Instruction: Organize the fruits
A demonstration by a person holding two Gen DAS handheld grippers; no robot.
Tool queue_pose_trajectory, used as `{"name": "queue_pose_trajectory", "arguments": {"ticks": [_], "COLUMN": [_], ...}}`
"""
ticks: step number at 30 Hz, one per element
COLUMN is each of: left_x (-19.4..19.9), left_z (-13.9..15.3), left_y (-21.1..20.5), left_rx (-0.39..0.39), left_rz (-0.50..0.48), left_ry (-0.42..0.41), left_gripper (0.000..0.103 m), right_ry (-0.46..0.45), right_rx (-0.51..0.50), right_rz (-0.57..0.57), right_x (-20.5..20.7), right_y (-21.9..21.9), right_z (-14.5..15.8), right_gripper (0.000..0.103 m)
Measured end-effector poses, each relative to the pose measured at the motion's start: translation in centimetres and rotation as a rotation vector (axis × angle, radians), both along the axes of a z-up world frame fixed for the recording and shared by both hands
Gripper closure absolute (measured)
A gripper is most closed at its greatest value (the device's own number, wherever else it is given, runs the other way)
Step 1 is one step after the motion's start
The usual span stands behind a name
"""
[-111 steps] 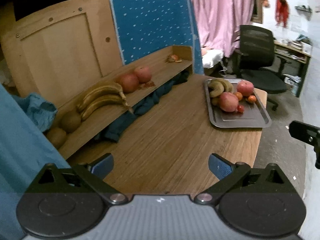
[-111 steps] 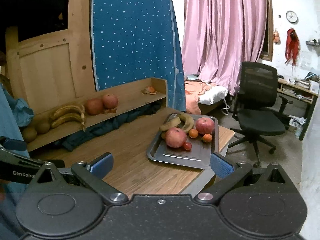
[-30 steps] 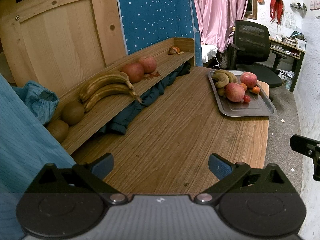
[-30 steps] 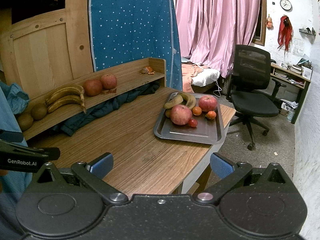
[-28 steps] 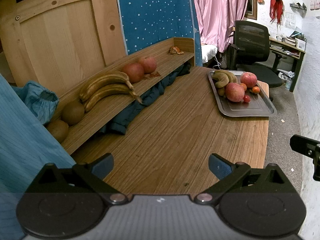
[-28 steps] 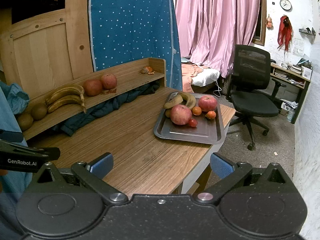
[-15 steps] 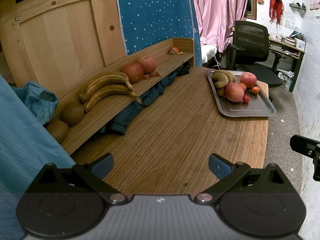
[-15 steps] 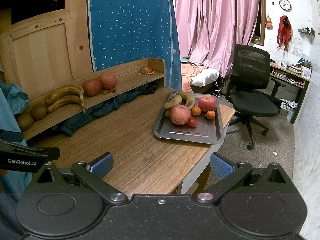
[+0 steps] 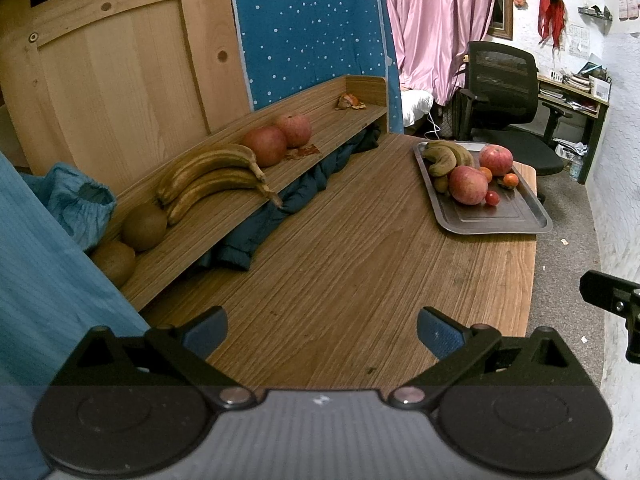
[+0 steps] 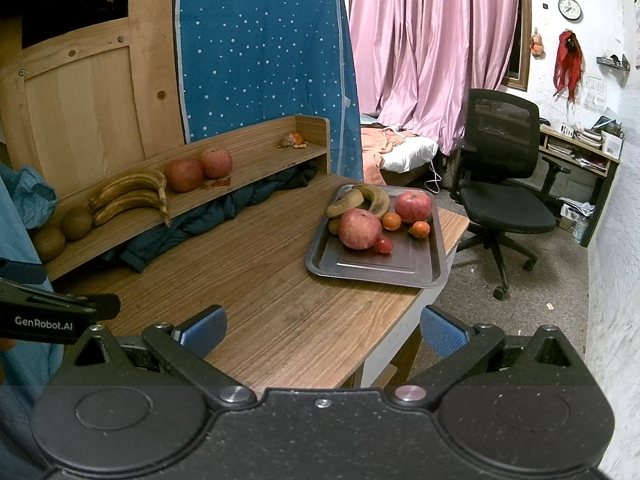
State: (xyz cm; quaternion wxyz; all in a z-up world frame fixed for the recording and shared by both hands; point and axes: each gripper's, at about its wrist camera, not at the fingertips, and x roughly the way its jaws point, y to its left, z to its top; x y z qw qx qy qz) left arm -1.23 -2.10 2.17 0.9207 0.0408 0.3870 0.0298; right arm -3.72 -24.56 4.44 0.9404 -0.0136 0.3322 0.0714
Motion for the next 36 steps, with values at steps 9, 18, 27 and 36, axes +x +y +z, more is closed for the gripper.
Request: {"name": "queue_pose_trajectory", "arguments": {"ticks": [9,18,27,36], "left_x": [0.05,0.07,0.27,0.56], "left_z": [-0.03,-0.03,0.12,-0.03], "left_y": [-0.05,0.01,-0.48,-0.57], "left_rx": [0.000,0.000,0.013,0.018], "left_rz": [0.000,-0.001,0.003,-0.005], "left_ry": [0.001,-0.002,0.001,0.003], "left_gripper": [0.000,0.000,0.000,0.000], "right_ry": [0.001,0.002,0.004,0.004], "right_rx": [-0.002,-0.002,-0.003,-0.003], "right_rz": [0.001,0.002,0.001,0.001], "right_x": [0.06,0.13,0.18,0.29], "right_y": [-0.05,-0.03,0.03,-0.02], "right_z": [0.02,0.02,0.02,0.02], "right_gripper": [0.001,0.001,0.001,0.001]}}
